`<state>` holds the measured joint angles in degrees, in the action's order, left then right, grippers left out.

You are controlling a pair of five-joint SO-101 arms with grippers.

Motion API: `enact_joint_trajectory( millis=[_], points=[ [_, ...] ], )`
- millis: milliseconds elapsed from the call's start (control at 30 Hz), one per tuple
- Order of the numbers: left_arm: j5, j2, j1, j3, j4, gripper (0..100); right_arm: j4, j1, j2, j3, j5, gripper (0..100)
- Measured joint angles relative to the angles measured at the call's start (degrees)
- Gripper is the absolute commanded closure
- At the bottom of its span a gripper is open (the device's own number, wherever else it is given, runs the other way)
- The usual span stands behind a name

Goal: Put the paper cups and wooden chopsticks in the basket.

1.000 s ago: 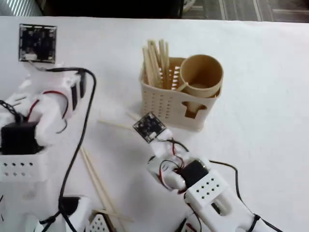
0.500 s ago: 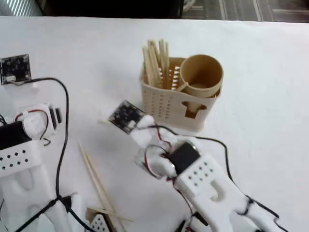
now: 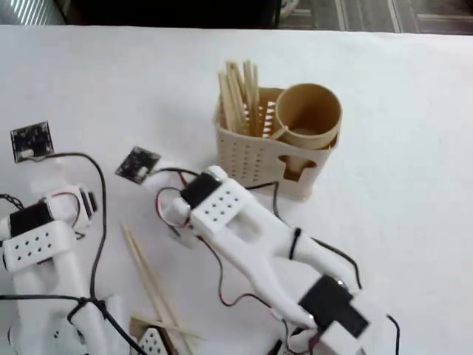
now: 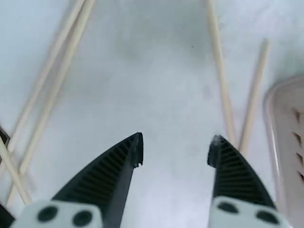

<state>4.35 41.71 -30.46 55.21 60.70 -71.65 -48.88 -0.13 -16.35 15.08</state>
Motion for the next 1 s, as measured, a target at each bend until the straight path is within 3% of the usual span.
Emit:
enact_joint_trajectory(
  millis=[433, 900, 1000],
  points=[
    [0.0, 0.0, 0.0, 0.7, -1.0, 83, 0.1, 6.0, 18.0, 13.9, 6.6, 72.5],
    [0.0, 0.0, 0.0, 0.8, -1.0, 83, -0.3, 7.8, 35.4, 28.2, 7.1, 72.8],
    [0.0, 0.0, 0.0, 0.8, -1.0, 83, -0.9, 8.3, 36.2, 29.0, 7.1, 78.6]
  ],
)
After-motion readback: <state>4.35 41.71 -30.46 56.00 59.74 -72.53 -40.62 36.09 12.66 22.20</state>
